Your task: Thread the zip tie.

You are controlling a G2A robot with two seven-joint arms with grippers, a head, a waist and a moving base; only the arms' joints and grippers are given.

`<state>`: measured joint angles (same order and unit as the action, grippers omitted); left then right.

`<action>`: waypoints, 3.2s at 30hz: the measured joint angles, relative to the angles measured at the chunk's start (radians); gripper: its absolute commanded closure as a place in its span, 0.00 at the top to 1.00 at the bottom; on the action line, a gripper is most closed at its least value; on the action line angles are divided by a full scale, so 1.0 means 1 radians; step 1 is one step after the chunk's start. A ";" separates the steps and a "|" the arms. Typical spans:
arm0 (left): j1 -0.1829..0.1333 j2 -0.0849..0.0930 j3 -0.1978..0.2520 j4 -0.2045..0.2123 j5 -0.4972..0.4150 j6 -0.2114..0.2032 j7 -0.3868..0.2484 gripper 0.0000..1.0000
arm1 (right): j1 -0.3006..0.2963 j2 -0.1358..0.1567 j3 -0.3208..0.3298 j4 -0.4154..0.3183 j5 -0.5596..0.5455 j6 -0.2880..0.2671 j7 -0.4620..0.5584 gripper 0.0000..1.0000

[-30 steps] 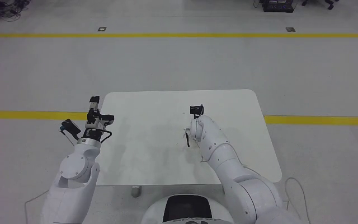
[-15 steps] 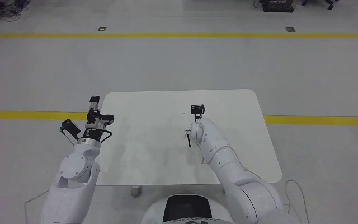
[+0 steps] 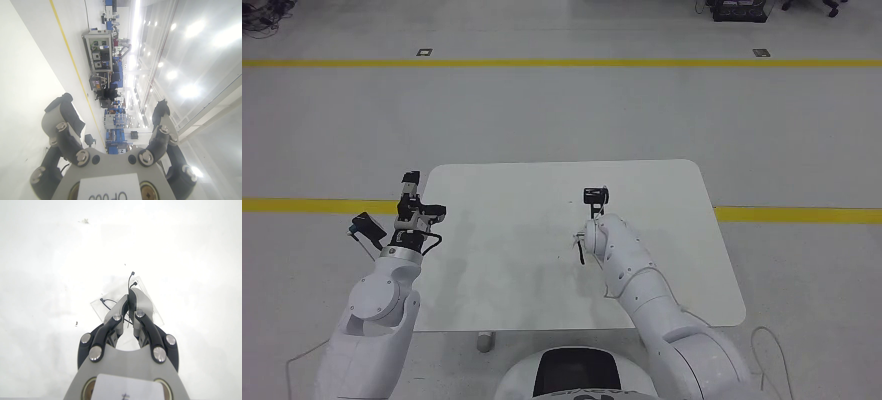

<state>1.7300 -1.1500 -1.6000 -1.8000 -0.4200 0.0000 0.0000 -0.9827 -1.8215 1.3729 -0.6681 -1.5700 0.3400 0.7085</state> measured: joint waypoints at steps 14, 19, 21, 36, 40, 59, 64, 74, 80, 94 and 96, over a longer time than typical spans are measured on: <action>0.000 0.000 0.000 0.000 0.000 0.000 0.000 1.00 | 0.019 -0.003 0.016 0.033 0.000 0.000 0.001 0.22; 0.000 0.000 0.000 0.000 0.000 0.000 0.000 1.00 | 0.031 -0.003 0.020 0.056 0.000 0.000 0.020 0.23; 0.000 0.000 0.000 0.000 0.000 0.000 0.000 1.00 | 0.038 -0.003 0.023 0.068 0.000 0.000 0.028 0.23; 0.000 0.000 0.000 0.000 0.000 0.000 0.000 1.00 | 0.099 -0.013 0.041 0.197 0.000 0.000 -0.025 0.22; 0.000 0.000 0.000 0.000 0.000 0.000 0.000 1.00 | 0.112 -0.016 0.038 0.231 0.000 0.000 -0.053 0.21; 0.000 0.000 0.000 0.000 0.000 0.000 0.000 1.00 | 0.158 -0.030 0.058 0.322 0.000 0.000 -0.091 0.15; 0.000 0.000 0.000 0.000 0.000 0.000 0.000 1.00 | 0.168 -0.032 0.061 0.341 0.000 0.000 -0.096 0.14; 0.000 0.000 0.000 0.000 0.000 0.000 0.000 1.00 | 0.186 -0.038 0.062 0.380 0.000 0.000 -0.099 0.13; 0.000 0.000 0.000 0.000 0.000 0.000 0.000 1.00 | 0.194 -0.037 0.068 0.398 0.000 0.000 -0.103 0.13; 0.000 0.000 0.000 0.000 0.000 0.000 0.000 1.00 | 0.207 -0.037 0.083 0.426 0.000 0.000 -0.107 0.11; 0.000 0.000 0.000 0.000 0.000 0.000 0.000 1.00 | 0.209 -0.037 0.083 0.428 0.000 0.000 -0.108 0.11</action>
<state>1.7300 -1.1500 -1.6000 -1.8000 -0.4200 0.0000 0.0000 -0.7741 -1.8586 1.4558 -0.2402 -1.5700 0.3400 0.6000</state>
